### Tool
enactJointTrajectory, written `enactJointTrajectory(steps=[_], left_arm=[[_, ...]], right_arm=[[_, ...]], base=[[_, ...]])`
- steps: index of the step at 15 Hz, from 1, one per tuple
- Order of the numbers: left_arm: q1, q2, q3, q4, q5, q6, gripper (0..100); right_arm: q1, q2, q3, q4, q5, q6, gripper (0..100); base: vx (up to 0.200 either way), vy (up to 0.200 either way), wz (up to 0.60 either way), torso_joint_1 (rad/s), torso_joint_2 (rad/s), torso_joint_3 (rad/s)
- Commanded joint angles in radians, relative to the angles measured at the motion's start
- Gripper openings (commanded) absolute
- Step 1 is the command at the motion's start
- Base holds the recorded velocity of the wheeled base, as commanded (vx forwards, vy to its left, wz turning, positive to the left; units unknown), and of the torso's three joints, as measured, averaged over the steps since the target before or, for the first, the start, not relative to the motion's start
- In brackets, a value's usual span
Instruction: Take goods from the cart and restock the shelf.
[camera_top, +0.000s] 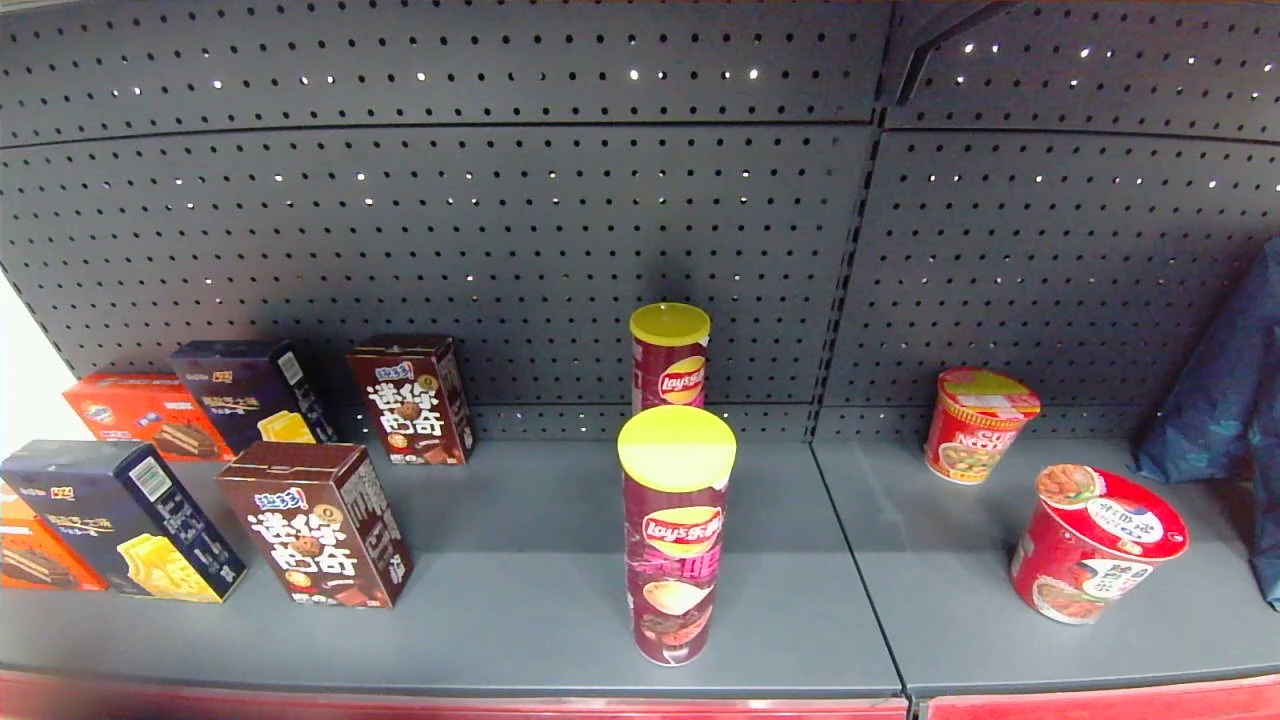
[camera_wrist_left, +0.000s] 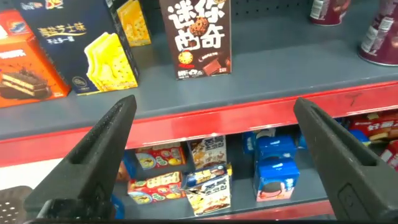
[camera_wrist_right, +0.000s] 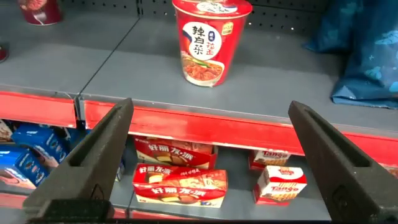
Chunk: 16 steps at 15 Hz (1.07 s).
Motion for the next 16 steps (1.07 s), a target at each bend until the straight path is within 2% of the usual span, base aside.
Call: enactJointTrajectory(steps=[1, 3, 6, 16], left_arm=[[0.001, 0.000, 0.000, 0.000, 0.001, 0.006, 100], [0.001, 0.000, 0.000, 0.000, -0.001, 0.013, 100], [0.001, 0.000, 0.000, 0.000, -0.004, 0.021, 100], [0.001, 0.000, 0.000, 0.000, -0.006, 0.023, 100]], right_arm=[[0.001, 0.005, 0.001, -0.001, -0.004, -0.001, 100], [0.001, 0.005, 0.001, -0.001, -0.006, 0.005, 100], [0.001, 0.005, 0.001, -0.001, 0.002, 0.002, 100], [0.001, 0.005, 0.001, -0.001, 0.000, 0.002, 100]], base=[[0.000, 0.000, 0.00, 0.000, 0.00, 0.000], [0.000, 0.000, 0.00, 0.000, 0.00, 0.000], [0.000, 0.200, 0.00, 0.001, 0.00, 0.004], [0.000, 0.000, 0.00, 0.000, 0.00, 0.000]])
